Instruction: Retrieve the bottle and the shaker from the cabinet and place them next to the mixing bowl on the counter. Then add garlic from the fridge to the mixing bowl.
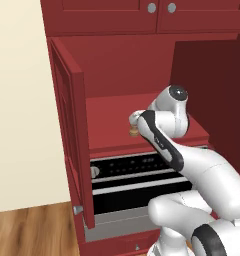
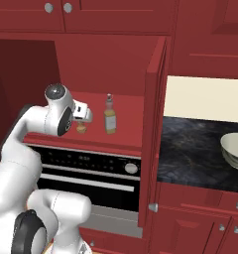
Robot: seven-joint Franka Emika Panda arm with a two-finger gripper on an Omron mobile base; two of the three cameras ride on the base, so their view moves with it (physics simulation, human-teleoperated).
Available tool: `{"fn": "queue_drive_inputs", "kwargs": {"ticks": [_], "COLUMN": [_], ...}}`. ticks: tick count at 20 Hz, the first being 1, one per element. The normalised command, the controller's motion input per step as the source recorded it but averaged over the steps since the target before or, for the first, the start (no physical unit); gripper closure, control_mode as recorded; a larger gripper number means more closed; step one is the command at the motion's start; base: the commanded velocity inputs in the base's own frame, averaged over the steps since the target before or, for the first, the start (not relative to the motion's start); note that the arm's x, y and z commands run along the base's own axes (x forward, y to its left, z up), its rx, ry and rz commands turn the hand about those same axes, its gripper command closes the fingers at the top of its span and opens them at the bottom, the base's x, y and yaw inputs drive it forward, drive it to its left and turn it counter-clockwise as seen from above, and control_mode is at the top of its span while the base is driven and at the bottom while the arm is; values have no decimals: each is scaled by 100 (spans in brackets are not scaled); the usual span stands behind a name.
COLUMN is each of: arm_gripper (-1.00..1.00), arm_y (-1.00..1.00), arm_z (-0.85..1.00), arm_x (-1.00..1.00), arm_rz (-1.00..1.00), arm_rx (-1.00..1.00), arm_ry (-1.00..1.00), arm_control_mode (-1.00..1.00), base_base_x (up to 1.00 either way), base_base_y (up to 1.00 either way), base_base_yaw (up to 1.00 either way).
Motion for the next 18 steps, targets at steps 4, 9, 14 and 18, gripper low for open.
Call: {"fn": "queue_drive_inputs", "kwargs": {"ticks": [4, 9, 14, 18], "arm_gripper": [-100, -100, -100, -100], "arm_y": [0, 0, 0, 0], "arm_z": [0, 0, -23, -37], "arm_x": [27, 7, 0, 0], "arm_rz": [0, -1, 0, 0], "arm_rx": [0, -2, -1, 0], "arm_ry": [0, 0, 2, 1], "arm_control_mode": [-100, -100, -100, -100], "base_base_x": [0, 0, 0, 0], "base_base_y": [0, 0, 0, 0], "base_base_yaw": [0, 0, 0, 0]}}
